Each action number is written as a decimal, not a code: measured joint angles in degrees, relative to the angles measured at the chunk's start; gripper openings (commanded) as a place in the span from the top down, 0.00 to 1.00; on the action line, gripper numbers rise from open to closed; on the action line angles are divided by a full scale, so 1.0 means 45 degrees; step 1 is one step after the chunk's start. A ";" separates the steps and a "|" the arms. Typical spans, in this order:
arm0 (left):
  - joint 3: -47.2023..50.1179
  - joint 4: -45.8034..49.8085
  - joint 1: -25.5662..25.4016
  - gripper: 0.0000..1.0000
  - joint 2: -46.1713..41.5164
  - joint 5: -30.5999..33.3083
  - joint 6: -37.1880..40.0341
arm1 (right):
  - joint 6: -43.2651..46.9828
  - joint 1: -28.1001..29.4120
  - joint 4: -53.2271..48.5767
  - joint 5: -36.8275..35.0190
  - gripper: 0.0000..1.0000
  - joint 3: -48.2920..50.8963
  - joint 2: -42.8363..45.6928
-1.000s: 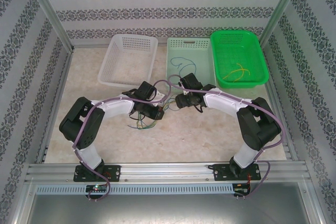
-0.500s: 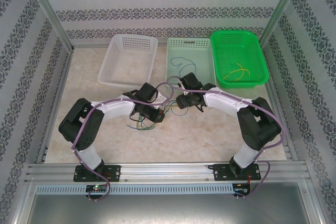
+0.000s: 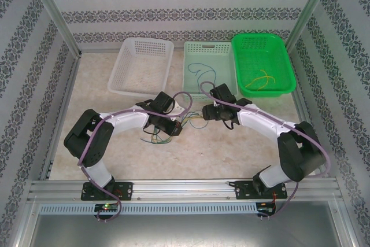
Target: Untangle the cables
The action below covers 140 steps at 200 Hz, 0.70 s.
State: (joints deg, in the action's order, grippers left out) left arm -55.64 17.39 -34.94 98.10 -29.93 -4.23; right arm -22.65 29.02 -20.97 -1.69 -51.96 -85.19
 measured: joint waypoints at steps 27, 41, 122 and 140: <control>0.0000 0.0000 -0.0112 0.99 -0.0010 0.0015 -0.0005 | -0.0923 -0.0408 0.0724 0.0549 0.36 0.0568 0.0005; 0.0000 0.0000 -0.0199 0.99 -0.0010 0.0034 0.0000 | -0.1477 -0.0675 0.1005 0.0913 0.36 0.0879 -0.0039; 0.0000 -0.0049 -0.0563 0.98 -0.0408 0.0044 -0.0005 | -0.2667 -0.0835 0.2011 0.1676 0.76 0.0622 -0.1394; 0.0000 -0.0044 -0.0573 0.96 -0.0408 0.0063 0.0000 | -0.2613 -0.0801 0.2055 0.1608 0.94 0.0486 -0.1375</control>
State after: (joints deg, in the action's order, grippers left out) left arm -55.64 17.19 -37.52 96.27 -29.65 -4.23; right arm -34.41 25.41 -11.73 5.54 -49.78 -91.37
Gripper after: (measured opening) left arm 0.062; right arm 0.148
